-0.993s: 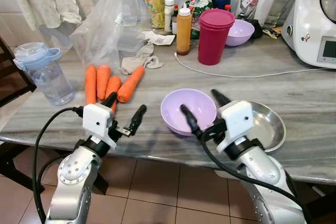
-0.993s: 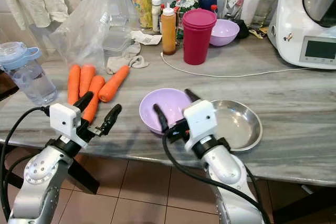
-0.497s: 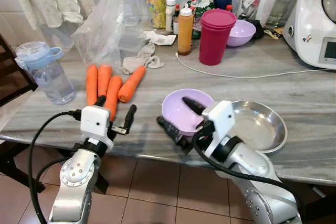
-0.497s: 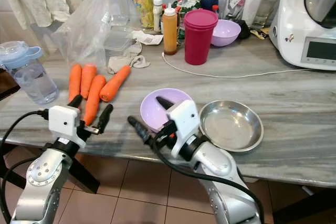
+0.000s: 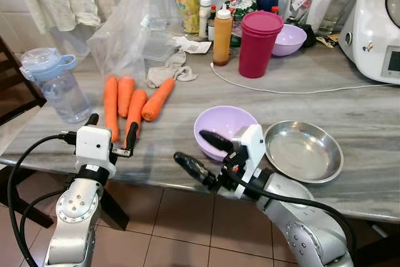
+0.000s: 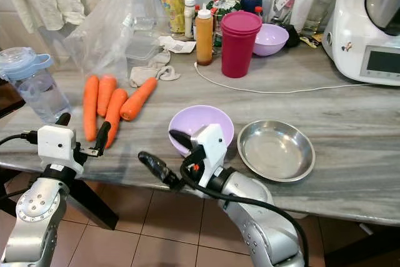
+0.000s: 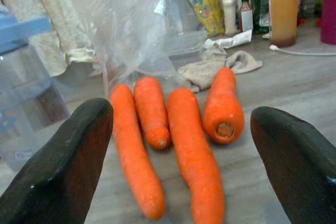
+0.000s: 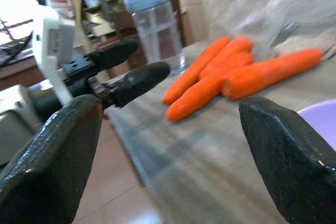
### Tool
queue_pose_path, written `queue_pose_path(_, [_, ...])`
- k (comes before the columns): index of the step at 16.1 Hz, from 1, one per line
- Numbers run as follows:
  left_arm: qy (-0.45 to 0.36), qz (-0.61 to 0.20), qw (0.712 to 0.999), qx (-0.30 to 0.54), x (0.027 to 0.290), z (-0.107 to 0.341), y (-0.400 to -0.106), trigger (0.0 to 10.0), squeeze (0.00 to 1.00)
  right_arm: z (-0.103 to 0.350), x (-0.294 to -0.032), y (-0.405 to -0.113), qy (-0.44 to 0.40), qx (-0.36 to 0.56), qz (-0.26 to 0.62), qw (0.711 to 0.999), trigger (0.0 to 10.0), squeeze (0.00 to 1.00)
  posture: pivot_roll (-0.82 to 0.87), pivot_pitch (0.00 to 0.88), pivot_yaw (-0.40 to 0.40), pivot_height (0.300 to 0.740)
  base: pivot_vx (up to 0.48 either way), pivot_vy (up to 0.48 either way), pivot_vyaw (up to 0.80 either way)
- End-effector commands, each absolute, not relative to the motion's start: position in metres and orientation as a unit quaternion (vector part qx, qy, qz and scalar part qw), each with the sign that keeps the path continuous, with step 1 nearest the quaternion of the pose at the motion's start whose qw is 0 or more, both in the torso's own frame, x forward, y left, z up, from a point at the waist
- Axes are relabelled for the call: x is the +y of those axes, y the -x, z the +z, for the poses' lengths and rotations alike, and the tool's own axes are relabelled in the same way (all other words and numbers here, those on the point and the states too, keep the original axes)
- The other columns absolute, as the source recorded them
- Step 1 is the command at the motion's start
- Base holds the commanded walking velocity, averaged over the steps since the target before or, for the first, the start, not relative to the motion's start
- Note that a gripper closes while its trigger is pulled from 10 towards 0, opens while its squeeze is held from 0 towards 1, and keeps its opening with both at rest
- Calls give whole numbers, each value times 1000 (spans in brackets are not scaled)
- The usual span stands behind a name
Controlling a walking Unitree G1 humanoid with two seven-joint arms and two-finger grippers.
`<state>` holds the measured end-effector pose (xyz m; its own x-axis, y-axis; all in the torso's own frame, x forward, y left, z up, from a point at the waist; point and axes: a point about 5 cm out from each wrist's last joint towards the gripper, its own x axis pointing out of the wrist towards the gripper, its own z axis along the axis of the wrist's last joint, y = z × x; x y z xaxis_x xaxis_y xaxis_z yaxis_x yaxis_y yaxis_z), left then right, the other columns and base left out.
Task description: Setting the table
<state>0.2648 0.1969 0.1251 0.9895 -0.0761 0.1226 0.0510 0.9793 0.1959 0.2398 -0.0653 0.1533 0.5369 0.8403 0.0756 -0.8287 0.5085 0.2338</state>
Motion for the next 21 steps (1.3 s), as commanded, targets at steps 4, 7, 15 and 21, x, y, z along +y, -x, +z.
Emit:
queue_pose_path(4, [-98,-37,993,-58,198,121,-264,10000,0,141,-71,-237,-150,67,484,859,10000,0,-202,75,45,740,0,0,0])
queue_pose_path(7, [-94,-45,993,-56,197,121,-266,10000,0,129,-83,-236,-137,91,466,869,10000,0,-205,76,47,740,0,0,0])
queue_pose_path(15, [-87,-55,993,-53,195,120,-268,10000,0,122,-104,-249,-101,98,422,896,10000,0,-216,91,56,740,0,0,0])
queue_pose_path(21, [-91,-50,993,-59,200,124,-268,10000,0,138,-100,-253,-92,58,425,899,10000,0,-206,89,62,740,0,0,0])
